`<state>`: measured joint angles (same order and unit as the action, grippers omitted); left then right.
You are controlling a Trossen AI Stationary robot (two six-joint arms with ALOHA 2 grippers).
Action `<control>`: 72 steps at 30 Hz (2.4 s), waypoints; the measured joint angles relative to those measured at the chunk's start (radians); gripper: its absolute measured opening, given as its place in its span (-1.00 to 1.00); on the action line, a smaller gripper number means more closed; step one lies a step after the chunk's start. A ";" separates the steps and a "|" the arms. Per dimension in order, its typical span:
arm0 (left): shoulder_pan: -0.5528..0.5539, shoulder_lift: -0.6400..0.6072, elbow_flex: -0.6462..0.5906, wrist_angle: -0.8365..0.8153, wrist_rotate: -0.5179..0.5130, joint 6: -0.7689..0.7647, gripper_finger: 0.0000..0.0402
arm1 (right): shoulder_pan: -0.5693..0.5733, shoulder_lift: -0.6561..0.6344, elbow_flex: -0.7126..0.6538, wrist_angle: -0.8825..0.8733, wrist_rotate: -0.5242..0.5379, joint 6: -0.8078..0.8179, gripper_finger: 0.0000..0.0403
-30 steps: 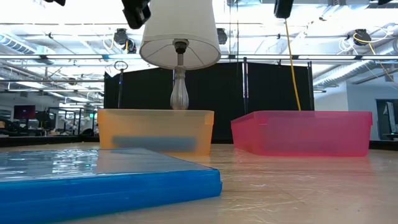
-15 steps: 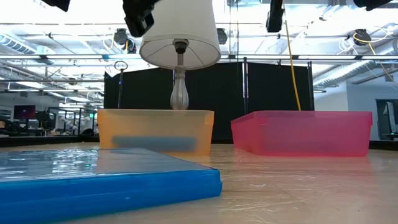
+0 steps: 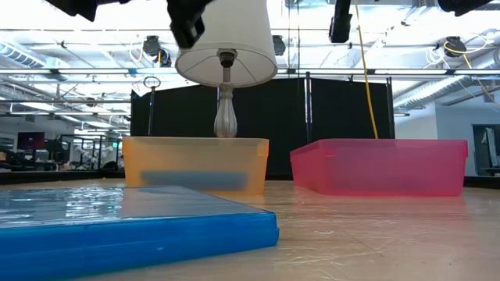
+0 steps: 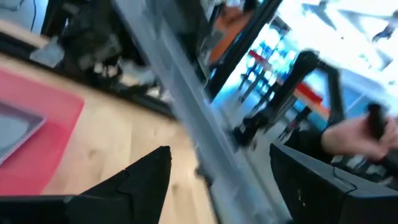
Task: Pick & place jewel cases by type
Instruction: Put the black CD case into the red bin
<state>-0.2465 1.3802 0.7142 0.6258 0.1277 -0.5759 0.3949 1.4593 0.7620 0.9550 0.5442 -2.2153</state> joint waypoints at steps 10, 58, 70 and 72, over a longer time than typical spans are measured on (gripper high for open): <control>0.003 0.012 -0.002 0.010 0.023 0.045 -0.39 | 0.005 0.000 0.000 -0.016 -0.020 -0.001 -0.87; -0.111 -0.001 -0.002 0.184 -0.294 0.776 -0.88 | 0.191 -0.421 0.035 -0.137 0.259 1.220 -0.30; -0.110 -0.001 -0.002 0.407 -0.321 1.003 -0.85 | 0.203 -0.349 0.013 -0.441 0.093 1.863 -0.21; -0.105 -0.001 -0.002 0.436 -0.309 1.036 -0.88 | 0.195 -0.319 0.004 -0.402 0.083 1.885 -0.19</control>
<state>-0.3520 1.3792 0.7120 1.0620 -0.1809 0.4601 0.5900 1.1407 0.7660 0.5533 0.6270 -0.3298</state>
